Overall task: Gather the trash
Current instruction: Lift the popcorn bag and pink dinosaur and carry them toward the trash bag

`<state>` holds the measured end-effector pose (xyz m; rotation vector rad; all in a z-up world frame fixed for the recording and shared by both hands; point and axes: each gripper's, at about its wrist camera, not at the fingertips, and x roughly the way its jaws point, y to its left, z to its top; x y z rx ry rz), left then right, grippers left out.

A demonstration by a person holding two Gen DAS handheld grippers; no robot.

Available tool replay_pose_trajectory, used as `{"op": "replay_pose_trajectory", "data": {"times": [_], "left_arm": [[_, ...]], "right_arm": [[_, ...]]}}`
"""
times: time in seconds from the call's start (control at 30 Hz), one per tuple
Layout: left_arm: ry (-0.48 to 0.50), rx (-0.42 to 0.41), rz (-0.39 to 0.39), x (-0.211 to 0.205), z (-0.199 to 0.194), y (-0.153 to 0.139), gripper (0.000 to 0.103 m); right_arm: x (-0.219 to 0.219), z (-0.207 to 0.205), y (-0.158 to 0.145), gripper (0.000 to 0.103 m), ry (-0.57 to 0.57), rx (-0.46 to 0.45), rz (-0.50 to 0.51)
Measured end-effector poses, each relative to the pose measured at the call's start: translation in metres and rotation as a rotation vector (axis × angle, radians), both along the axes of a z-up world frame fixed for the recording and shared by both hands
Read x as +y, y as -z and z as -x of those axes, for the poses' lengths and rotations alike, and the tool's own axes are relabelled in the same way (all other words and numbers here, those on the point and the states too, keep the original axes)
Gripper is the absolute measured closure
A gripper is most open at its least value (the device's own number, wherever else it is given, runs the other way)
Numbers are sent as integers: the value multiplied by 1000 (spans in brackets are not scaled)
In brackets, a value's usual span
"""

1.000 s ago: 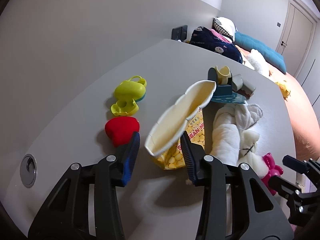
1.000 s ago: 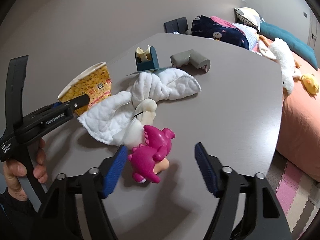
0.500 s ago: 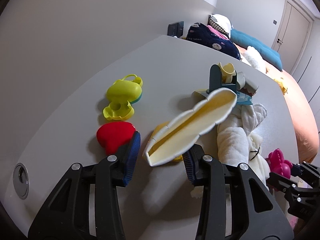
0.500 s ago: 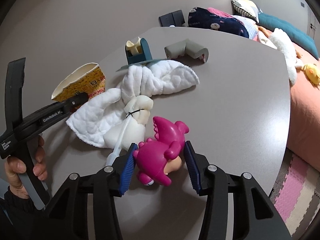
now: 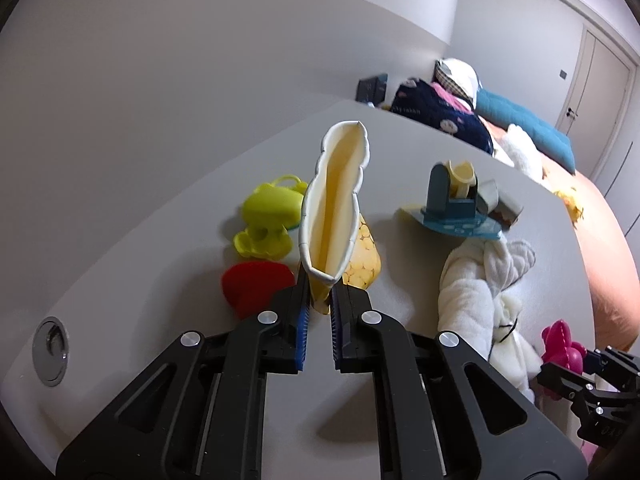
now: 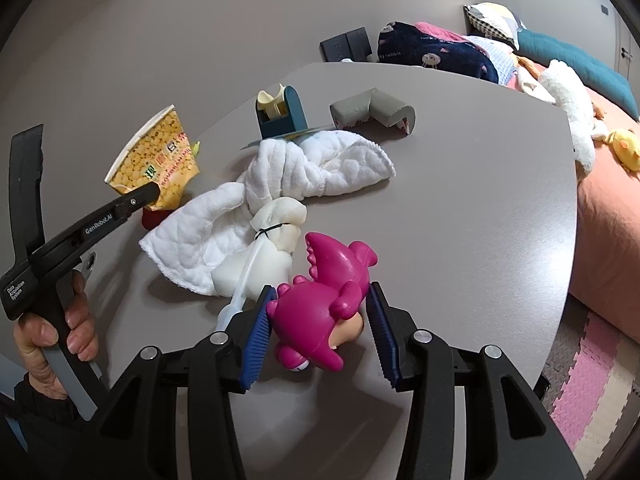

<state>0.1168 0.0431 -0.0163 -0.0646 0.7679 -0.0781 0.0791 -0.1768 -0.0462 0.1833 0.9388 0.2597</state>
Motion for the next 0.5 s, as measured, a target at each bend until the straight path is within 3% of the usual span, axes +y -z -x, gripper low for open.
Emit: {"op": "replay_pose_trajectory", "data": {"times": [0.5], "left_arm": [[-15,-34,-12,-7,36,-27,95]], "right_arm": [[-13,19,-21,55,-6,-29,-18]]}}
